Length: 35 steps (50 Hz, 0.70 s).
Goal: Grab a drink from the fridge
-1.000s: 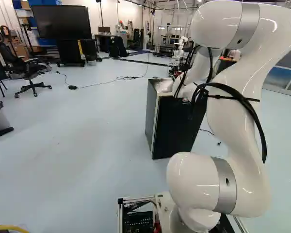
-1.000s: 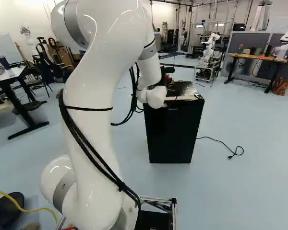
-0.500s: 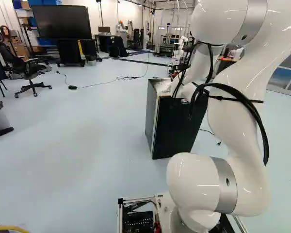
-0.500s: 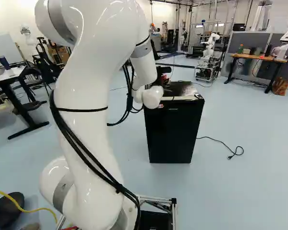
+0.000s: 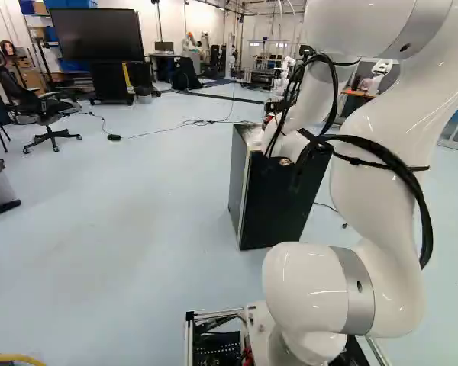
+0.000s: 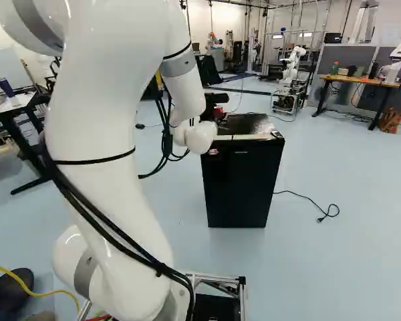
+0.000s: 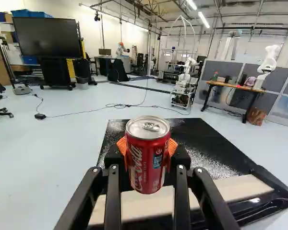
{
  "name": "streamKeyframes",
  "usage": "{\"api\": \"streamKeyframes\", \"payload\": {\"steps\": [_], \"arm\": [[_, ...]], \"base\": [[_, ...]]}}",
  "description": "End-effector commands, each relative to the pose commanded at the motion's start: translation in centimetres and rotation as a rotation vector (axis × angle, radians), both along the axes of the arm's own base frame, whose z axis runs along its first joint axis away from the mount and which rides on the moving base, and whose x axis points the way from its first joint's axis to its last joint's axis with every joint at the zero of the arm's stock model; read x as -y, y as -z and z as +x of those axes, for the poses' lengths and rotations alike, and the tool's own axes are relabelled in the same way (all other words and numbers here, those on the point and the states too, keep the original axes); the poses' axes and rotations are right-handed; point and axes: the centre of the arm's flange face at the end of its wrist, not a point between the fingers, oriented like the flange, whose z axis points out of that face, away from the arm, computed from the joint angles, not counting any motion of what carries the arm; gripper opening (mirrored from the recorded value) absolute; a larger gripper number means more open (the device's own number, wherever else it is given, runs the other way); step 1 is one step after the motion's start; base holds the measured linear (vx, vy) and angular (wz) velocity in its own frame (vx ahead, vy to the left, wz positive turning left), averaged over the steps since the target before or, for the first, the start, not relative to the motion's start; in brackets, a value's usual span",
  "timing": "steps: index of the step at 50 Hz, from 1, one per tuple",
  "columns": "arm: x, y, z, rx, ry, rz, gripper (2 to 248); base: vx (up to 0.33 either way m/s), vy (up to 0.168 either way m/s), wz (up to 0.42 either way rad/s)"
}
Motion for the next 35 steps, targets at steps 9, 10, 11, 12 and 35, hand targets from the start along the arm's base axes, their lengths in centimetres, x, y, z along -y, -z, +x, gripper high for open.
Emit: {"api": "streamKeyframes", "payload": {"steps": [9,10,11,12,35], "arm": [[-1.9,-0.1,-2.4,-0.027,-0.012,0.011,98],[-2.1,-0.1,-2.7,-0.030,-0.013,0.012,98],[-2.4,-0.1,-3.0,-0.033,-0.015,0.014,98],[-2.6,-0.1,-3.3,-0.036,-0.016,0.015,98],[-7.0,0.6,-10.9,-0.113,-0.051,0.043,98]], "base": [[0.000,0.000,0.000],[0.000,0.000,0.000],[0.000,0.000,0.000],[0.000,0.000,0.000],[0.000,0.000,0.000]]}}
